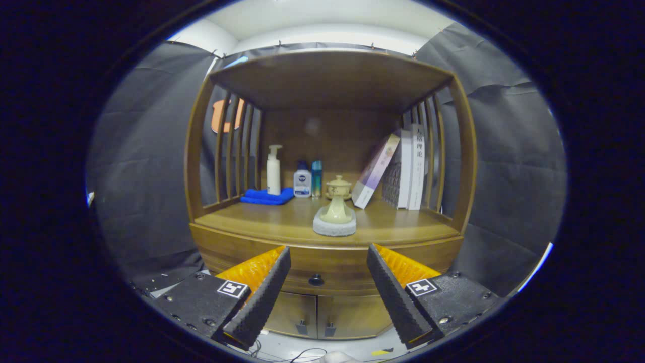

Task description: Pull open the drawer, take out the items inside it, and place them on the countertop above the cabinet.

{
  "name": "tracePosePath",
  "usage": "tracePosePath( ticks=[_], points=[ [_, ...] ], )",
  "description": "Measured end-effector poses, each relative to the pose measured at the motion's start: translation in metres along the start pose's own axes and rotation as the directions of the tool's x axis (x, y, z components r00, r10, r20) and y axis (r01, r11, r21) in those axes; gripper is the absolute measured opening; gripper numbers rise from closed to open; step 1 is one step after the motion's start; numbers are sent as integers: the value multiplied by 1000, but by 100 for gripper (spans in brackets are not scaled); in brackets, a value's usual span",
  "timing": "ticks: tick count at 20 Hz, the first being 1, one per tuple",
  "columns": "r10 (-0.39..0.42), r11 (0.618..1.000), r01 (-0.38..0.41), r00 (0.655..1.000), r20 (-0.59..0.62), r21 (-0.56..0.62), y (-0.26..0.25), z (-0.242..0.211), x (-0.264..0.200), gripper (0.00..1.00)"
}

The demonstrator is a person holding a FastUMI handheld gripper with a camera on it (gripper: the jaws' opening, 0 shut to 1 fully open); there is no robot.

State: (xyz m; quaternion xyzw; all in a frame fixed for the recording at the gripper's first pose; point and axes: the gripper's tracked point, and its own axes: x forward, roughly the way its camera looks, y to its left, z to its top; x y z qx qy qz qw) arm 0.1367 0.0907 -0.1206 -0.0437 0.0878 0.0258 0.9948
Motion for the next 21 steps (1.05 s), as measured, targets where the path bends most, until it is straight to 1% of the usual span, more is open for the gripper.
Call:
tracePosePath(
  ticks=[2,4,10,14,17,21],
  points=[
    [15,1000,-16,999,47,19,-1,20,-27,99],
    [27,999,-29,997,67,25,-6,31,-54,99],
    [22,997,-31,992,123,69,-35,59,-121,99],
    [-29,998,20,988,152,64,-65,63,-148,99],
    [-38,995,22,985,170,93,-78,67,-157,99],
    [-46,995,30,983,175,97,-94,65,-162,99]
  ],
)
